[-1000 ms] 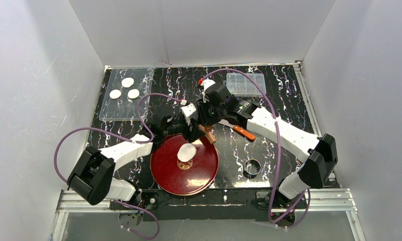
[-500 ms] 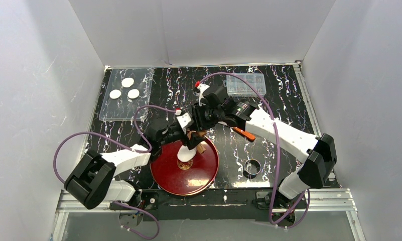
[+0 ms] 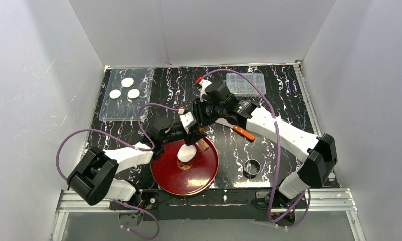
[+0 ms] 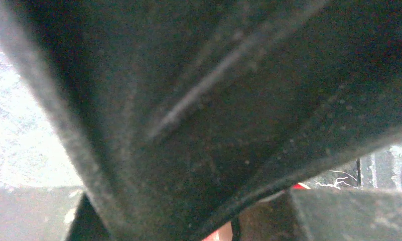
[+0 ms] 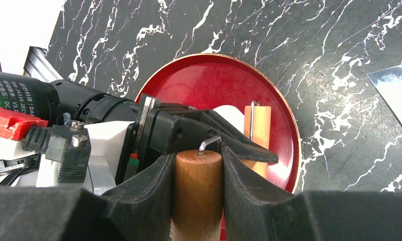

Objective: Roll out the dumpling wrappers from the dough
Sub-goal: Flatten out the dough on the work surface.

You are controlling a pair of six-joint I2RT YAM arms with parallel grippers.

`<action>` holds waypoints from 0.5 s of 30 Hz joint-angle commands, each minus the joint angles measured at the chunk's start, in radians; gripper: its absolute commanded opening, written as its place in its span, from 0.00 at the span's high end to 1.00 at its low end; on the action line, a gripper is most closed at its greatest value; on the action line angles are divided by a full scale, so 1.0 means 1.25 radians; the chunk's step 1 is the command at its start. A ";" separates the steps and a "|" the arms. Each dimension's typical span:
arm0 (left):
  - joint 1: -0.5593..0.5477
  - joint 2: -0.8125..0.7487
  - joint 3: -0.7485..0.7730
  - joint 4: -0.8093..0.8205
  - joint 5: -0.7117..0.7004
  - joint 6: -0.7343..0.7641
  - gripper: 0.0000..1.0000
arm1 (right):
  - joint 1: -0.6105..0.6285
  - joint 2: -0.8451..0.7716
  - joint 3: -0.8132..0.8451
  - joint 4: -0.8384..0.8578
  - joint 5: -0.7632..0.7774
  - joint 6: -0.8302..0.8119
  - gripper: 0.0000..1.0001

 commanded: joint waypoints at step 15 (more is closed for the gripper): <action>0.006 -0.028 0.002 -0.095 -0.088 0.032 1.00 | 0.006 0.045 0.112 -0.204 -0.059 -0.016 0.23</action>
